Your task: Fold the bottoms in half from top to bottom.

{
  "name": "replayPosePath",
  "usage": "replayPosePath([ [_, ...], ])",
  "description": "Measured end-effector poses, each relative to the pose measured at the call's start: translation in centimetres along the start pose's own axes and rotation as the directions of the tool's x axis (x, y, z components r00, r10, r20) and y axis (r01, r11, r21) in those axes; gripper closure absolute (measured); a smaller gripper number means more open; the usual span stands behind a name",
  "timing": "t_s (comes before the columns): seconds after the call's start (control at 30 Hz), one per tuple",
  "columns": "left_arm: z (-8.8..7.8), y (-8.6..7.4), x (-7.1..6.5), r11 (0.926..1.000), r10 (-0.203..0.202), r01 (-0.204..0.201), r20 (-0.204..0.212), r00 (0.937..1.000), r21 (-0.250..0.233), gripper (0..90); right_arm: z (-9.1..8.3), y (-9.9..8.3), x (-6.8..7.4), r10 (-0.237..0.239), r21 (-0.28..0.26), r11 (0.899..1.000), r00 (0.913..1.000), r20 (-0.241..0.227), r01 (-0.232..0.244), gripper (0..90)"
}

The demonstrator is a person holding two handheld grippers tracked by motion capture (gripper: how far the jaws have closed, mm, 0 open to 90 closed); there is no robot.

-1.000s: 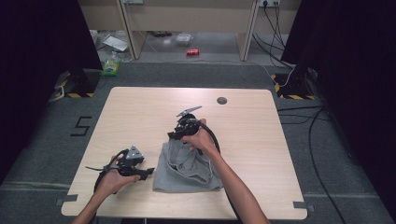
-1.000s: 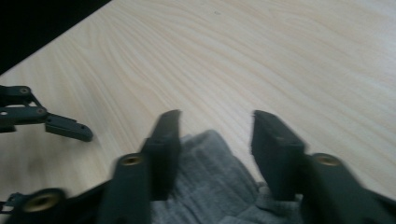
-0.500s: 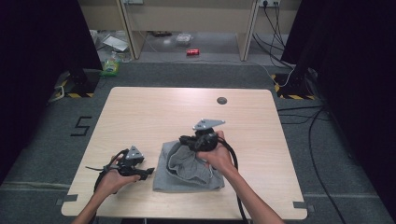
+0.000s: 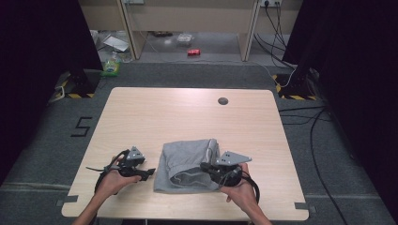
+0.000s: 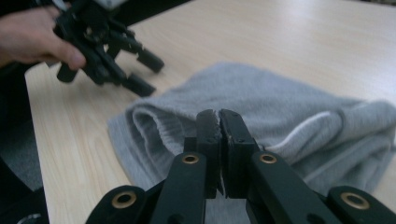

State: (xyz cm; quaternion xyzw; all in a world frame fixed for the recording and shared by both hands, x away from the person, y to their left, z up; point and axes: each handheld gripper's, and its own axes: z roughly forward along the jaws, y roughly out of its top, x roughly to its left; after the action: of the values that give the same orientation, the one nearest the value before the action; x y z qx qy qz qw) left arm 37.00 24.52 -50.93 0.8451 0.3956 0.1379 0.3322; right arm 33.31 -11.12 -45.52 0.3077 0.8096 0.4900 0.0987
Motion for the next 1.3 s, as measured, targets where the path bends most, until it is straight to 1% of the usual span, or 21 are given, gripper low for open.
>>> replayPosePath([
  [0.07,0.0,0.0,0.0,1.0000,0.000,0.000,0.001,1.0000,-0.002,33.3,-0.1,-1.0,0.2,0.012,0.023,1.000,0.9999,-0.009,-0.012,86.5],
  [0.13,0.0,0.0,0.0,1.0000,0.002,-0.002,0.001,1.0000,0.001,33.2,-0.3,-1.4,0.2,0.021,0.031,0.999,0.9997,-0.011,-0.020,84.1],
  [0.17,0.0,0.0,0.0,1.0000,0.002,-0.002,0.001,1.0000,0.001,33.2,-0.6,-1.3,0.2,0.033,0.020,0.999,0.9994,-0.004,-0.033,81.7],
  [0.2,0.0,0.0,0.0,1.0000,0.002,-0.002,0.002,1.0000,0.001,33.2,-0.8,-1.2,0.1,0.043,0.007,0.999,0.9991,-0.002,-0.043,80.9],
  [0.23,0.0,0.0,0.0,1.0000,0.003,-0.003,0.001,1.0000,0.002,33.2,-1.1,-0.7,0.0,0.035,-0.008,0.999,0.9993,0.014,-0.035,79.4],
  [0.3,0.0,0.0,0.0,1.0000,0.003,-0.003,0.000,1.0000,0.003,33.2,-1.4,0.1,-0.2,0.006,-0.020,1.000,0.9987,0.050,-0.005,76.0],
  [0.33,0.0,0.0,0.0,1.0000,0.001,-0.001,0.000,1.0000,0.002,33.2,-1.3,0.7,-0.3,0.003,-0.020,1.000,0.9987,0.050,-0.002,74.8],
  [0.37,0.0,0.0,0.0,1.0000,0.000,0.000,-0.001,1.0000,0.001,33.2,-0.9,1.2,-0.3,-0.008,-0.020,1.000,0.9982,0.059,0.010,73.8],
  [0.43,0.0,0.0,0.0,1.0000,0.000,0.000,-0.001,1.0000,0.000,33.1,0.0,1.8,-0.3,-0.038,0.006,0.999,0.9966,0.073,0.038,72.4],
  [0.5,0.0,0.0,0.0,1.0000,0.000,0.000,0.001,1.0000,-0.002,33.1,1.4,2.1,-0.4,-0.051,0.037,0.998,0.9955,0.079,0.049,71.4],
  [0.57,0.0,0.0,0.0,1.0000,0.001,-0.001,0.002,1.0000,-0.003,33.2,2.8,2.1,-0.5,-0.058,0.075,0.996,0.9957,0.073,0.053,70.0],
  [0.63,0.0,0.0,0.0,1.0000,0.003,-0.003,0.002,1.0000,-0.003,33.2,4.0,1.7,-0.6,-0.071,0.112,0.992,0.9952,0.067,0.063,69.1],
  [0.7,0.0,-0.1,0.0,1.0000,0.002,-0.002,0.002,1.0000,-0.004,33.1,4.4,1.1,-0.4,-0.070,0.133,0.989,0.9952,0.068,0.060,69.1],
  [0.83,0.0,-0.1,0.0,1.0000,0.003,-0.003,0.002,1.0000,-0.004,33.1,3.9,-0.6,0.5,-0.100,0.169,0.982,0.9920,0.078,0.085,70.0],
  [0.9,0.0,-0.1,0.0,1.0000,0.002,-0.002,0.001,1.0000,-0.004,33.1,3.6,-1.9,1.3,-0.135,0.206,0.972,0.9871,0.085,0.115,70.5],
  [0.93,0.0,-0.1,0.0,1.0000,0.002,-0.002,0.001,1.0000,-0.004,33.1,3.5,-2.5,1.6,-0.145,0.212,0.969,0.9859,0.084,0.124,70.5],
  [1.0,0.0,-0.1,0.0,1.0000,0.001,-0.001,0.001,1.0000,-0.004,33.1,3.5,-3.0,2.1,-0.166,0.212,0.967,0.9816,0.094,0.143,70.4],
  [1.07,0.0,-0.1,0.0,1.0000,0.002,-0.002,0.001,1.0000,-0.005,33.1,3.5,-2.9,2.2,-0.169,0.217,0.965,0.9808,0.096,0.145,70.4],
  [1.13,0.0,-0.1,0.0,1.0000,0.003,-0.003,0.002,1.0000,-0.007,33.2,3.5,-2.6,2.0,-0.146,0.208,0.970,0.9850,0.091,0.125,67.3],
  [1.2,0.0,-0.1,0.1,1.0000,0.005,-0.005,0.003,1.0000,-0.007,33.2,3.2,-2.2,1.9,-0.113,0.179,0.979,0.9902,0.083,0.096,63.1],
  [1.3,0.0,-0.1,0.1,1.0000,0.004,-0.004,0.003,1.0000,-0.006,33.1,2.3,-1.2,1.3,-0.080,0.129,0.989,0.9911,0.107,0.066,58.6],
])
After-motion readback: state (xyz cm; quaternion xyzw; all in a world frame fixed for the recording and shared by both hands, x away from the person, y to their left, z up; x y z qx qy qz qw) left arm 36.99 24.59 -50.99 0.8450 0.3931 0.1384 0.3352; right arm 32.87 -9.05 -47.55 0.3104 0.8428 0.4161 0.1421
